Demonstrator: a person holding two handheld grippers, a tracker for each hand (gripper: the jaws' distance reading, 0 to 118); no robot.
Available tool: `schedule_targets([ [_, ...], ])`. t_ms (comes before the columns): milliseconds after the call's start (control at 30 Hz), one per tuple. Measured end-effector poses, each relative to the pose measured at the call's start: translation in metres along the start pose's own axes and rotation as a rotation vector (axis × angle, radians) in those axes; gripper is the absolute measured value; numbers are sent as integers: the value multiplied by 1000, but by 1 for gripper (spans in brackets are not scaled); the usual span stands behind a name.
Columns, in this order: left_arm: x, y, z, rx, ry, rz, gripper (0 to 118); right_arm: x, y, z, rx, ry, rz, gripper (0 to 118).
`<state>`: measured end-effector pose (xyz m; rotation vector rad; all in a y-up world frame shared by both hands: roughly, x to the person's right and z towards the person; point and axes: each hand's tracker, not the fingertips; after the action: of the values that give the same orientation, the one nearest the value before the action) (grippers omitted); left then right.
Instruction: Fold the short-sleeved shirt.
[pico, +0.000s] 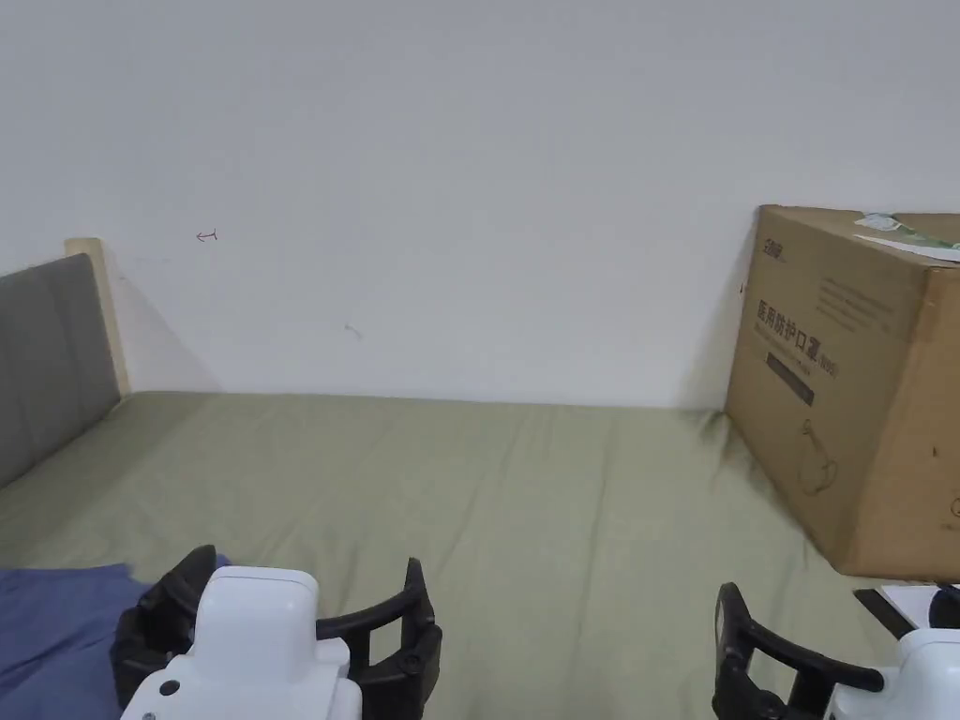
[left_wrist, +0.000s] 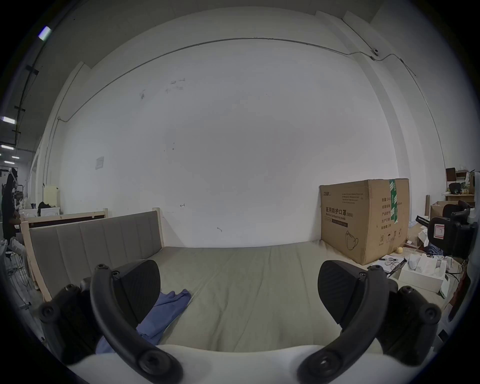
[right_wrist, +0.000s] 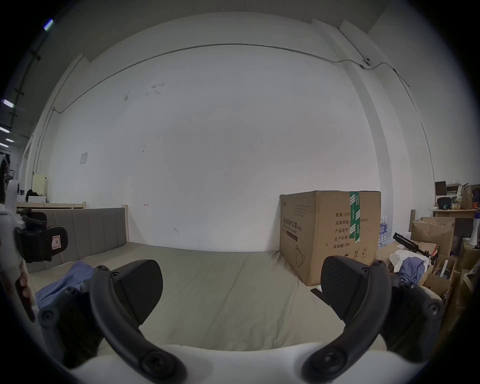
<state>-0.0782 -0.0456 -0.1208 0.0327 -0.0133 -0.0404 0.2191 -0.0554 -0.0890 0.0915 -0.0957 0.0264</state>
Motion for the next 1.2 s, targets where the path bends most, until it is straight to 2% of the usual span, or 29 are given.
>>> schedule_targets([
  [233,1,0,1,7,6,-16,118,-4,-1,3,12,5,43,118],
  [433,0,1,0,-3,0,-14,118,-1,-1,3,-3,2,11,118],
  [1200,6,3,-3,-13,-48,-36,118,4,0,-4,-49,-9,0,118],
])
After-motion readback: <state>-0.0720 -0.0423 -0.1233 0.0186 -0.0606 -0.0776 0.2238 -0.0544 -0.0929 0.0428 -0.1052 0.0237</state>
